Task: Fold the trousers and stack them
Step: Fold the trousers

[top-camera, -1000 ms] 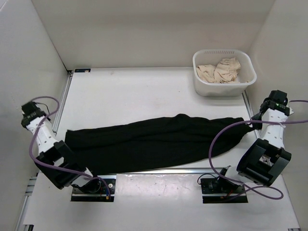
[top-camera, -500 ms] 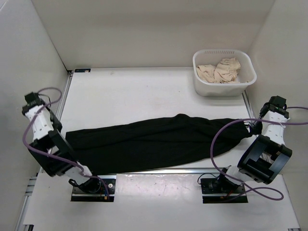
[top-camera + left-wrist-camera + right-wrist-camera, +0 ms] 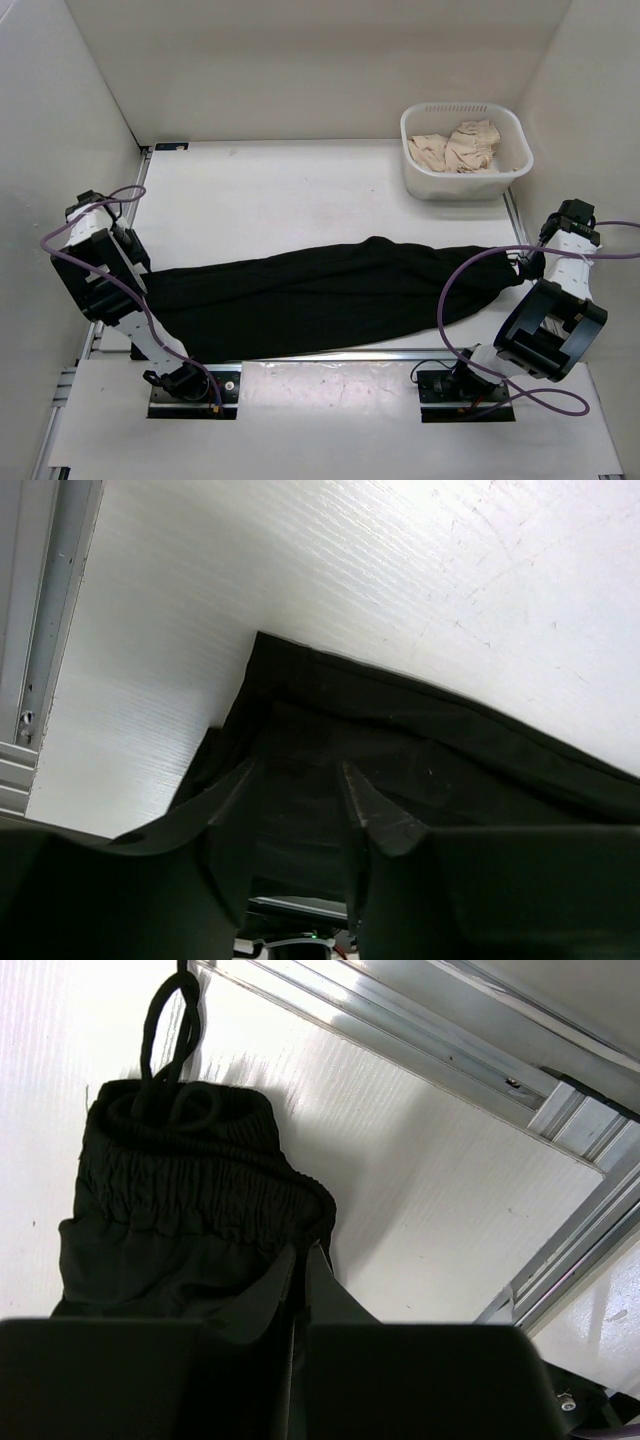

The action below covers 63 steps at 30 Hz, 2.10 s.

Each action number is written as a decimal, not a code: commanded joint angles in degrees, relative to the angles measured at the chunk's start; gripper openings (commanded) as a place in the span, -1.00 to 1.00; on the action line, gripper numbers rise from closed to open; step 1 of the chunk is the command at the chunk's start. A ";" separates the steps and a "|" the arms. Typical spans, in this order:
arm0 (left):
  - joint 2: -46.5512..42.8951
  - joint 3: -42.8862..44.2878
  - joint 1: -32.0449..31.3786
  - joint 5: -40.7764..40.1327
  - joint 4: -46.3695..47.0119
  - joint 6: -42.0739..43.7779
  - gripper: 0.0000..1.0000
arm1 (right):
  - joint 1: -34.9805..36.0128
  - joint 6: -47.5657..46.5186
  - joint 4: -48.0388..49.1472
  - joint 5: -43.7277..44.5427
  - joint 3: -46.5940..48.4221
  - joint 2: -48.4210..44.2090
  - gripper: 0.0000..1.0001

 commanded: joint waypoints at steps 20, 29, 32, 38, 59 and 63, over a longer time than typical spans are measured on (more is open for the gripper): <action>-0.33 -4.26 -2.74 -3.22 7.33 0.01 -0.04 | -0.05 -2.10 -0.62 0.23 -0.40 -1.01 -1.00; -2.17 -4.26 -2.74 -5.59 7.33 0.01 -0.72 | -0.05 -2.10 -0.62 0.23 0.13 -1.53 -1.00; -5.41 -3.73 -2.74 -6.72 7.33 0.01 -0.72 | -0.05 -2.10 -0.62 0.23 0.13 -1.54 -1.00; -14.82 -4.60 0.95 -7.60 4.96 0.01 -0.72 | -0.05 -2.10 -1.14 0.23 0.13 -2.07 -1.00; -28.90 -23.78 19.84 -18.33 6.89 0.01 -0.72 | -4.70 -1.39 -5.27 2.68 8.90 0.57 -1.00; -27.49 -21.22 21.25 -18.86 6.89 0.01 -0.72 | -4.70 -1.39 -5.89 4.70 8.58 -1.18 -1.00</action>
